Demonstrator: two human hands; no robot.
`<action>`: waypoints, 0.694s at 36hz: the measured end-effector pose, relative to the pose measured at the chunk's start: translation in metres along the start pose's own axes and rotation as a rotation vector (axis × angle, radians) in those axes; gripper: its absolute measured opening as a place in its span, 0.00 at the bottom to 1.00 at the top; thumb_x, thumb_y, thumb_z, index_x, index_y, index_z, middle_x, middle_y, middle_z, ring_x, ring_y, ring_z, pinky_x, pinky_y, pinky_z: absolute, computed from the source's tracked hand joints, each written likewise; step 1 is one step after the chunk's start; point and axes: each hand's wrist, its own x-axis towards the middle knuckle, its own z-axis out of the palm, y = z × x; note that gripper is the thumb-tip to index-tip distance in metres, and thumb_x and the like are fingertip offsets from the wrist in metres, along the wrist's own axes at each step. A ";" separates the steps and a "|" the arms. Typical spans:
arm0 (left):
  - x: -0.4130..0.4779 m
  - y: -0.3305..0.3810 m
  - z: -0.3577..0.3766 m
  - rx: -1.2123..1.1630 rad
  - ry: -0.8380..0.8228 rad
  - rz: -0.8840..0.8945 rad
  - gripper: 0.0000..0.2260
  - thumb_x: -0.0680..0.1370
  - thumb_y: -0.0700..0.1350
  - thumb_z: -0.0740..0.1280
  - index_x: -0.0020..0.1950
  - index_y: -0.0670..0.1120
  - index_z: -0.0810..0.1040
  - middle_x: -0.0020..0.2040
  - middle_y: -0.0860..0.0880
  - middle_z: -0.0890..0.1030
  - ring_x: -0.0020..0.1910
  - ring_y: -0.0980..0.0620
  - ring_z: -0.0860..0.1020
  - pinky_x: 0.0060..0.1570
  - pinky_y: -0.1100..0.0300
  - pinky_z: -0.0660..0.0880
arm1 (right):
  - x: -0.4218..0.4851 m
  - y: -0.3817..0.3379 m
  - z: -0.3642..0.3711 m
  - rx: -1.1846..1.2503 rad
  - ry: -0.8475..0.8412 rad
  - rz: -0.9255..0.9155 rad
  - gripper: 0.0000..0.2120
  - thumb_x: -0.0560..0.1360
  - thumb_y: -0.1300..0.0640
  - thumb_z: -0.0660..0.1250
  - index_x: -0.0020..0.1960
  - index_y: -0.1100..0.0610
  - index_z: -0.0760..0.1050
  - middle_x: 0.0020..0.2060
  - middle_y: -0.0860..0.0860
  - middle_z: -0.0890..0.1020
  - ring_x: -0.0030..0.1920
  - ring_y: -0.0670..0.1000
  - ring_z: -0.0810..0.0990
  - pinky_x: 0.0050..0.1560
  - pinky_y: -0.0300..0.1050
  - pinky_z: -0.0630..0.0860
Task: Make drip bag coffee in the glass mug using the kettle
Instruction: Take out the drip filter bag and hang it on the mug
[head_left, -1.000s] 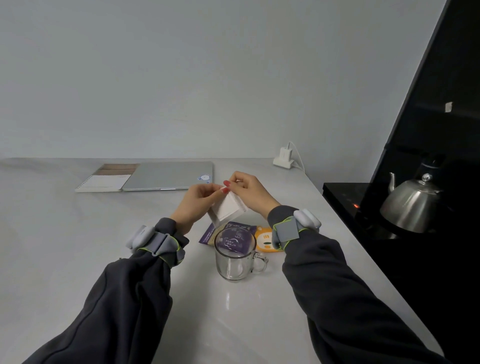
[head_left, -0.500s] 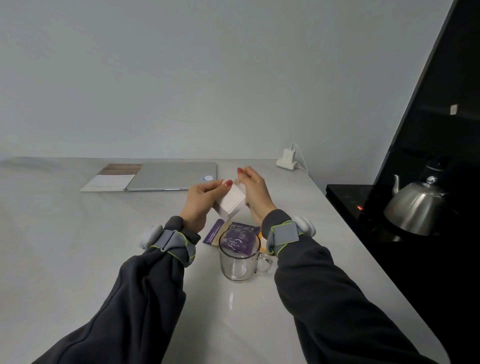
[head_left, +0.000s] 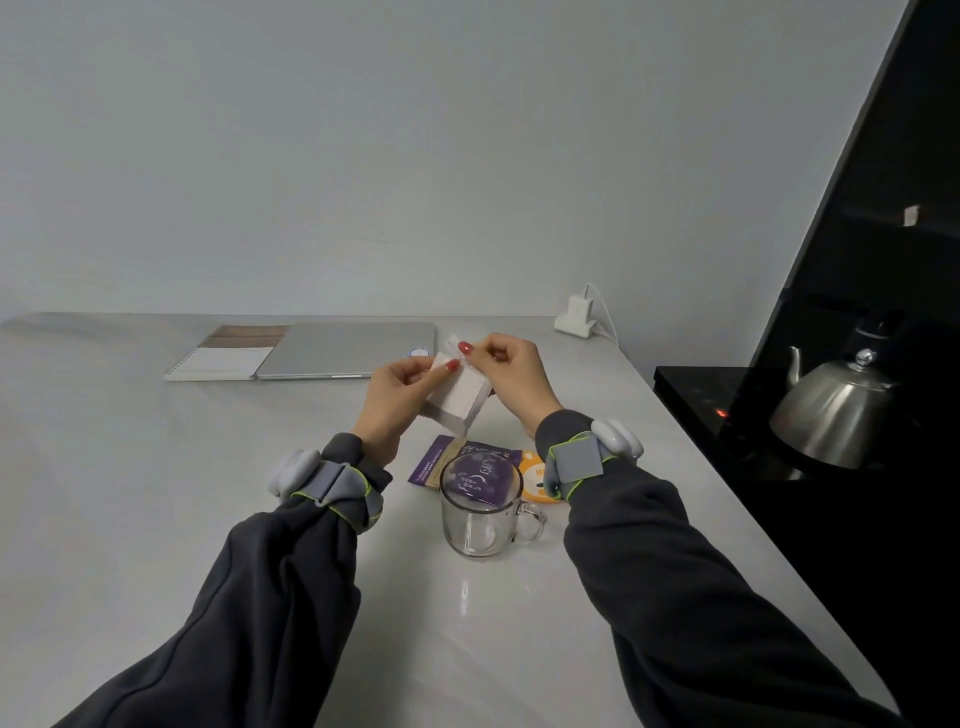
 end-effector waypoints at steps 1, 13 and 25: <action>0.000 0.000 0.000 0.005 -0.018 -0.010 0.09 0.74 0.45 0.71 0.50 0.40 0.82 0.39 0.48 0.84 0.37 0.55 0.80 0.35 0.62 0.78 | 0.000 -0.001 0.001 0.009 0.001 -0.005 0.12 0.75 0.55 0.69 0.38 0.62 0.77 0.36 0.59 0.78 0.38 0.53 0.74 0.36 0.46 0.73; -0.003 0.006 0.006 0.026 -0.109 -0.049 0.10 0.73 0.44 0.71 0.48 0.38 0.83 0.40 0.46 0.84 0.36 0.55 0.81 0.34 0.65 0.76 | 0.002 -0.004 0.002 0.030 0.014 -0.034 0.14 0.73 0.56 0.71 0.42 0.68 0.80 0.36 0.57 0.79 0.39 0.49 0.74 0.44 0.43 0.71; -0.005 0.002 0.011 0.037 -0.060 -0.038 0.12 0.73 0.43 0.72 0.48 0.33 0.81 0.43 0.38 0.81 0.39 0.45 0.79 0.41 0.52 0.81 | 0.003 0.006 0.009 0.070 0.189 0.019 0.14 0.72 0.54 0.71 0.40 0.67 0.80 0.34 0.55 0.80 0.37 0.49 0.76 0.42 0.43 0.73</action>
